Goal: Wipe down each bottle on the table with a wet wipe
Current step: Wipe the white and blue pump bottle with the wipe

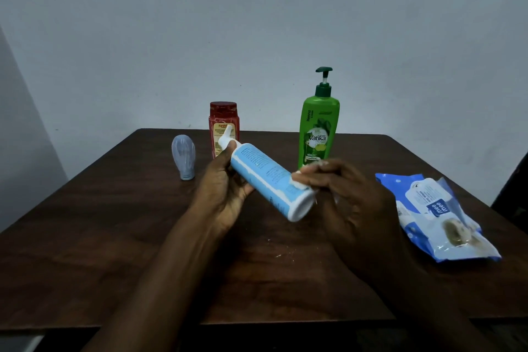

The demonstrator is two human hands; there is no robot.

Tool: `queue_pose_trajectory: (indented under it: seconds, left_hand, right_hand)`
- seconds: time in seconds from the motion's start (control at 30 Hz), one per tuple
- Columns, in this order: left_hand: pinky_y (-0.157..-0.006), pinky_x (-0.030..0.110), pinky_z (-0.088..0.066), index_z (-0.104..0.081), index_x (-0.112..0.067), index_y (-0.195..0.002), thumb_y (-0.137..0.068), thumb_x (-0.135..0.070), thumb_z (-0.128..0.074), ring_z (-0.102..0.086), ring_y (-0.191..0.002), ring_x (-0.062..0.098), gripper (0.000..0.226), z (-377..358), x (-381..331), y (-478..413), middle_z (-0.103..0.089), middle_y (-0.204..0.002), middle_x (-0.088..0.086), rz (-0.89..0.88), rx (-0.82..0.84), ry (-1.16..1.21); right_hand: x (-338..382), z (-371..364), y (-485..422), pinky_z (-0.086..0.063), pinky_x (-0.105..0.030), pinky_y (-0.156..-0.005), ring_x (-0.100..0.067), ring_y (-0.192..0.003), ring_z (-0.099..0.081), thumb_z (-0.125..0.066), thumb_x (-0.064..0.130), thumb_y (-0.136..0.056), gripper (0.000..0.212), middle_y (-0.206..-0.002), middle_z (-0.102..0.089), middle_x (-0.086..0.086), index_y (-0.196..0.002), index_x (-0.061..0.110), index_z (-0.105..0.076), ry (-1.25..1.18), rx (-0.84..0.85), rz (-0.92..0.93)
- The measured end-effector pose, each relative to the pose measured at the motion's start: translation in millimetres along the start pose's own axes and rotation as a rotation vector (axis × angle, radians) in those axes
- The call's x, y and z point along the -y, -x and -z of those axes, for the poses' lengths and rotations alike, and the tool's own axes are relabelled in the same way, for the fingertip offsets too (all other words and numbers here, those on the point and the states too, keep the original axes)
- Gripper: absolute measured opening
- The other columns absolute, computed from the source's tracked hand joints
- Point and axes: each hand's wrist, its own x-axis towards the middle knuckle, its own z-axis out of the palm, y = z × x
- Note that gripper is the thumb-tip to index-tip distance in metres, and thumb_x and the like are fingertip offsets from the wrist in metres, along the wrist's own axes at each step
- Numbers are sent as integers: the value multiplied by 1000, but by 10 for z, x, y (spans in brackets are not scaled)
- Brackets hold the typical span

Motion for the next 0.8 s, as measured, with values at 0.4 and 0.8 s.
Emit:
queue_pose_trajectory:
  seconds: [0.4,0.8]
  left_hand:
    - [-72,28,-60,-64,-23,-103,-88,-25,-60,-73,-89,6,16,-149,63,132,-75,-84,-13,-333,233,-349]
    - [-91,28,-57,-62,-25,-122,-89,-21,-52,-68,-110,14,35,-66,61,218,-75,-112,-3,-320,457,-448]
  right_hand:
    - [1,-225,152,-45,-17,-101,-11,-109,-64,-75,-6,-82,26,-111,-70,-10,-105,3,-77,39,-83,109]
    - [56,-229,-311,-55,-28,-89,-14,-106,-66,-77,15,-85,22,-106,-68,-3,-106,8,-77,-195,-64,8]
